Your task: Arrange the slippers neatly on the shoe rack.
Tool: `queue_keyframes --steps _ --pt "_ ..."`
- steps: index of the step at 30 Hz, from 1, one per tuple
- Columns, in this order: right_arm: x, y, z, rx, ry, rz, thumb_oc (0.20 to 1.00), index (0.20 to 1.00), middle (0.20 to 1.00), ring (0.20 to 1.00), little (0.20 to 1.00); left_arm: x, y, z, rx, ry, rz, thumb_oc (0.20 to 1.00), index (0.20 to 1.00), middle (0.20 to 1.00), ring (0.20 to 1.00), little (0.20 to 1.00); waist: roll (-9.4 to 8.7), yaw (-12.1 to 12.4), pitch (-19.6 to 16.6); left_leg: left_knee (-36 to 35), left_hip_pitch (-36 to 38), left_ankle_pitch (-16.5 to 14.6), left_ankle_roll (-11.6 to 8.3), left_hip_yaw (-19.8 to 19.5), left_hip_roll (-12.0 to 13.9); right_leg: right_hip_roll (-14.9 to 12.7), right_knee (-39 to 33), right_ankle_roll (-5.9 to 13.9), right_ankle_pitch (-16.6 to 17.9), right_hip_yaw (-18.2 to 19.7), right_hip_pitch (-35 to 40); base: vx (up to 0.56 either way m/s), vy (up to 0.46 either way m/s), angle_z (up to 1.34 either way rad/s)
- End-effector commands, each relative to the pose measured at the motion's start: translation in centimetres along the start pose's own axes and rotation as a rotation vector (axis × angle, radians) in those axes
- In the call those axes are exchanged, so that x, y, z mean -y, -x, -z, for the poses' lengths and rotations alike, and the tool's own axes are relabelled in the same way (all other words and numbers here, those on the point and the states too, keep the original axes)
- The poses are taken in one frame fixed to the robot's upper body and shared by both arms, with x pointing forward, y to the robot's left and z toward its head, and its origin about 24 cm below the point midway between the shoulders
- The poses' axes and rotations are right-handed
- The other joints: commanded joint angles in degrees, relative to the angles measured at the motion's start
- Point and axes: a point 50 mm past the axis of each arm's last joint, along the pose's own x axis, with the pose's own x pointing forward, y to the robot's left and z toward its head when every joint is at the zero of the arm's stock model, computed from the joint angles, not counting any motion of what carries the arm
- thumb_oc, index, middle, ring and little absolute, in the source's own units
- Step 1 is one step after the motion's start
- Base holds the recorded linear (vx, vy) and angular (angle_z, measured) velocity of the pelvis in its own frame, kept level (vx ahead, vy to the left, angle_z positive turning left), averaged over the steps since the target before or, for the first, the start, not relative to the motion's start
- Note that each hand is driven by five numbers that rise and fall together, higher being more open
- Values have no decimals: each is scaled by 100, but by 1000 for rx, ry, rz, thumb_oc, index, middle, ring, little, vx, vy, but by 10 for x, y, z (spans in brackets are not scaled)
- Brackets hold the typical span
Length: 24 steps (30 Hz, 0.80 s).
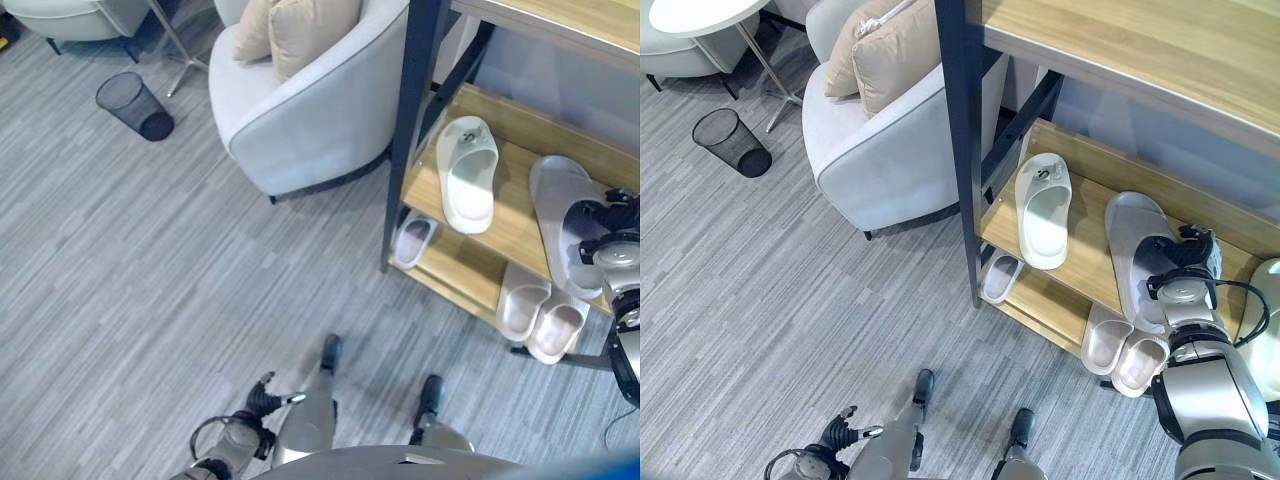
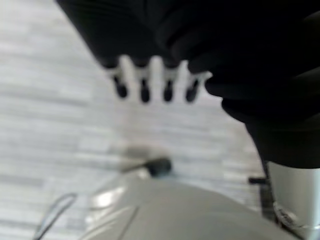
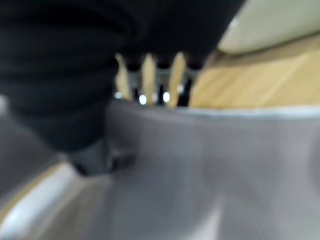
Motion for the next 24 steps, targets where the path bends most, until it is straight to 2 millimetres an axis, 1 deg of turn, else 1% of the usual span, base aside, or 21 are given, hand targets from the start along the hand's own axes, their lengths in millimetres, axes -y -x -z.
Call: queue_keyframes --steps 1,2,5,6,7,8,9,10,11,12,13,15,16,17,19,20,24 --pt "-27 14 1 35 -54 -40 200 200 200 200 200 6 -3 -10 14 6 20 1000 1000 1000 1000 1000 -147 147 97 21 185 -430 -169 270 -153 -137 26 206 -188 -89 273 0 0 0" --pt "-31 17 4 33 -63 -42 200 200 200 200 200 6 -3 -10 14 13 19 1000 1000 1000 1000 1000 -150 132 100 21 207 -442 -162 274 -146 -131 26 206 -196 -79 287 0 0 0" --pt "-49 37 21 10 -126 -60 200 200 200 200 200 6 -2 -4 -8 12 8 1000 1000 1000 1000 1000 -174 36 95 21 380 -525 -119 345 -110 -123 27 199 -235 -27 395 0 0 0" --pt "-55 48 37 -21 -135 -66 200 200 200 200 200 5 -1 -1 -23 7 5 1000 1000 1000 1000 1000 -196 -10 62 21 503 -576 -95 389 -95 -116 28 195 -259 13 473 0 0 0" --pt "-58 54 44 -35 -139 -75 200 200 200 200 200 6 0 1 -30 9 6 1000 1000 1000 1000 1000 -209 -40 31 21 557 -600 -82 410 -91 -111 27 193 -268 33 507 0 0 0" --pt "-60 64 61 -84 -153 -72 200 200 200 200 200 6 1 5 -42 13 7 1000 1000 1000 1000 1000 -230 -85 -28 21 690 -657 -61 452 -73 -102 29 187 -291 69 586 0 0 0" --pt "-60 65 61 -85 -153 -73 200 200 200 200 200 6 1 6 -43 13 8 1000 1000 1000 1000 1000 -232 -80 -26 21 699 -659 -61 455 -72 -102 28 187 -292 71 594 20 2 -4" --pt "-61 75 73 -114 -192 -74 200 200 200 200 200 7 3 9 -50 33 8 1000 1000 1000 1000 1000 -247 -152 -102 21 845 -718 -34 503 -60 -92 27 188 -314 120 678 16 5 -12" --pt "-65 82 76 -126 -226 -85 200 200 200 200 200 7 4 11 -51 49 5 1000 1000 1000 1000 1000 -252 -178 -130 21 921 -747 -21 530 -50 -84 26 188 -330 165 731 32 15 -25" --pt "-69 95 87 -161 -263 -107 200 200 200 200 200 1 4 8 -27 92 -5 1000 1000 1000 1000 1000 -264 -223 -190 21 1058 -785 -6 576 -48 -68 26 187 -348 222 818 26 15 -27" --pt "-69 100 93 -176 -263 -112 200 200 200 200 200 -8 4 0 31 141 -17 1000 1000 1000 1000 1000 -254 -256 -223 21 1112 -799 2 600 -44 -62 26 185 -352 243 845 24 20 -27" --pt "-68 110 103 -198 -283 -110 200 200 200 200 200 -23 7 -6 95 162 -47 1000 1000 1000 1000 1000 -258 -282 -273 21 1225 -838 29 626 -41 -56 26 184 -373 275 916 12 20 -24" --pt "-67 123 116 -246 -329 -121 200 200 200 200 200 -44 10 -9 137 200 -99 1000 1000 1000 1000 1000 -275 -333 -359 21 1378 -872 41 660 -32 -51 26 184 -387 319 1021 13 20 -16" --pt "-67 124 117 -247 -329 -122 200 200 200 200 200 -45 10 -9 136 199 -99 1000 1000 1000 1000 1000 -280 -332 -359 21 1384 -874 41 662 -33 -52 26 185 -388 320 1027 9 19 -6" --pt "-71 137 123 -267 -361 -162 200 200 200 200 200 -54 11 -6 127 234 -135 1000 1000 1000 1000 1000 -307 -381 -404 21 1453 -888 37 672 -29 -41 27 175 -402 343 1098 6 3 -11" --pt "-73 146 128 -279 -380 -189 200 200 200 200 200 -61 10 -5 118 249 -161 1000 1000 1000 1000 1000 -330 -426 -433 21 1509 -904 29 679 -23 -41 38 170 -417 351 1154 20 3 -13" --pt "-80 177 139 -304 -413 -294 200 200 200 200 200 -75 10 7 69 298 -226 1000 1000 1000 1000 1000 -387 -560 -556 21 1722 -993 19 720 -3 -41 68 167 -461 371 1321 75 6 -6"
